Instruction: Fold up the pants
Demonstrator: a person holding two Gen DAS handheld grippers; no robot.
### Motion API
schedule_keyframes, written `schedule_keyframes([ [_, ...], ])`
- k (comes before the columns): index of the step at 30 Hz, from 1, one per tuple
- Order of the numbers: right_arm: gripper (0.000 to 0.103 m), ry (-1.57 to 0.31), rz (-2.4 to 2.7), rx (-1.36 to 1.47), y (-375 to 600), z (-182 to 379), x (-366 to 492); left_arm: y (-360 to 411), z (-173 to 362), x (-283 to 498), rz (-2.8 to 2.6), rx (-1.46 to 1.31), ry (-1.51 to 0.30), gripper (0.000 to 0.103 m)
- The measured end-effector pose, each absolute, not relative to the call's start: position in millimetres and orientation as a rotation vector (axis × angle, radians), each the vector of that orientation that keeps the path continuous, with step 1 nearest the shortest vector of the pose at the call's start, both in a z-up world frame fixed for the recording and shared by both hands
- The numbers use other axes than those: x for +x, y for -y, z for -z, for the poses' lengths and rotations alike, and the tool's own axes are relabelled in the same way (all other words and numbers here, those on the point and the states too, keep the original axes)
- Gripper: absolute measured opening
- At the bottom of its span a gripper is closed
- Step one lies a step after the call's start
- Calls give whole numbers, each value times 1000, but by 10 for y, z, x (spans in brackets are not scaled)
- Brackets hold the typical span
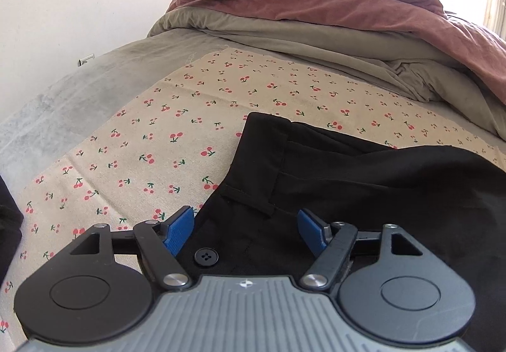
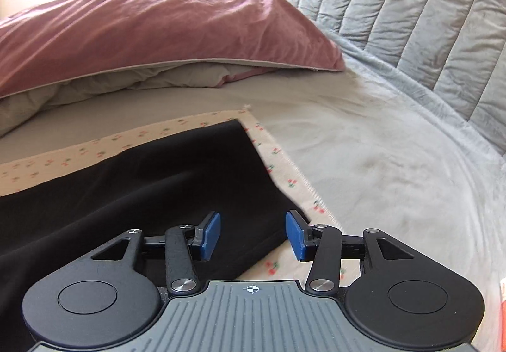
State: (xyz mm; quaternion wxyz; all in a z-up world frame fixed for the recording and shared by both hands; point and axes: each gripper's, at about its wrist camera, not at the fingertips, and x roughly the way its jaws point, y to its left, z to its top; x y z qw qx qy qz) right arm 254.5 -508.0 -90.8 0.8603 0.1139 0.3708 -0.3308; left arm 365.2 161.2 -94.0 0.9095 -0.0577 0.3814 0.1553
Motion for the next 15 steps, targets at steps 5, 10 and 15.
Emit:
schedule_keyframes([
  [5, 58, -778, 414, 275, 3935, 687, 2074, -1378, 771, 3478, -209, -139, -809, 79],
  [10, 59, -855, 280, 298, 3054, 682, 1898, -1304, 713, 3249, -112, -235, -857, 85],
  [15, 59, -941, 198, 218, 2626, 1132, 1861, -1221, 774, 2984, -17, -299, -903, 85],
])
